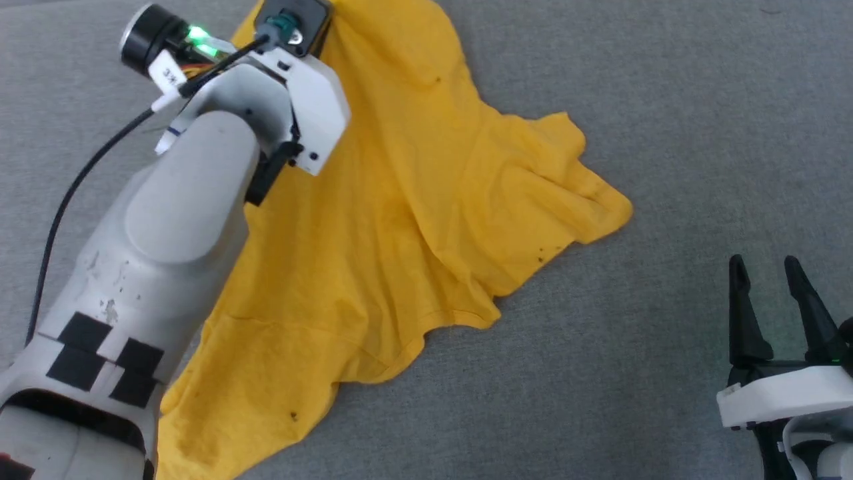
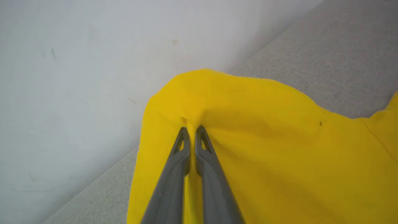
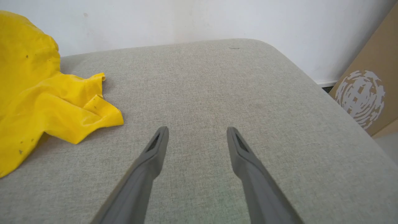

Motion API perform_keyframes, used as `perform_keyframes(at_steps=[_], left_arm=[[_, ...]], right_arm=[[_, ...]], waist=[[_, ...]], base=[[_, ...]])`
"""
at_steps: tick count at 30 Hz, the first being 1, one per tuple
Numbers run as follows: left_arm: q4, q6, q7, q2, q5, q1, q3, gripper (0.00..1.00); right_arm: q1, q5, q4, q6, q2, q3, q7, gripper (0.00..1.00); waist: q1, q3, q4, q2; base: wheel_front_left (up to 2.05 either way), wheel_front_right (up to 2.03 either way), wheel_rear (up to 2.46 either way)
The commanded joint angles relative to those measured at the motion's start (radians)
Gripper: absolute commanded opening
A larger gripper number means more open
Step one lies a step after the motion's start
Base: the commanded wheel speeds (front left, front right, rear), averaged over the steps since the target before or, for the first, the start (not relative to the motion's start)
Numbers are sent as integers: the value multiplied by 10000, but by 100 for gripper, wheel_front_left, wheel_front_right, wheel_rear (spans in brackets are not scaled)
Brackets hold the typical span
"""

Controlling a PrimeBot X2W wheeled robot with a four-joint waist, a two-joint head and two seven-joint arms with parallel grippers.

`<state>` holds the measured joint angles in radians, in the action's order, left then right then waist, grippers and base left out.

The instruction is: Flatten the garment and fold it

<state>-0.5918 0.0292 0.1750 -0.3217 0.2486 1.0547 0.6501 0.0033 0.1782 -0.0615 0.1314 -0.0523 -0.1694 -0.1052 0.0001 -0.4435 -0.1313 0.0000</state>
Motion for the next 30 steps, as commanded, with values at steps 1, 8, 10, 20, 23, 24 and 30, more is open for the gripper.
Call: perform_keyframes(at_steps=[1,8,10,20,23,24,30], left_arm=[[-302,-7,-33,14,59,53,0,0],[-1543,-147,-692,394,453,-46,-211,100],[-1682,-204,-1058,584,568,-50,-285,100],[-1157,-540,-3262,1207,1475,-787,-1054,100],[-627,-639,-3581,1152,1717,-1368,-1229,100],[-409,-693,-3639,1122,1799,-1618,-1284,100],[1016,-1287,-3698,716,2203,-3219,-1692,100]], right_arm=[[-157,-35,-59,-7,20,67,32,100],[-219,-81,-133,-7,20,148,60,100],[-226,-136,-146,-7,20,101,91,100],[-104,-316,-145,-7,20,-17,318,100],[30,-311,-111,-7,20,-84,380,100],[92,-307,-90,-7,20,-123,399,100],[497,-185,-17,-7,20,-278,455,100]], waist=[[-1,-191,-186,0],[-1,-432,-204,0],[-1,-406,-65,0],[-1,786,725,0],[-1,1248,919,0],[-1,1417,995,0],[-1,2092,1382,0]], base=[[0,0,0],[0,0,0],[0,0,0],[0,0,0],[0,0,0],[0,0,0],[0,0,0]])
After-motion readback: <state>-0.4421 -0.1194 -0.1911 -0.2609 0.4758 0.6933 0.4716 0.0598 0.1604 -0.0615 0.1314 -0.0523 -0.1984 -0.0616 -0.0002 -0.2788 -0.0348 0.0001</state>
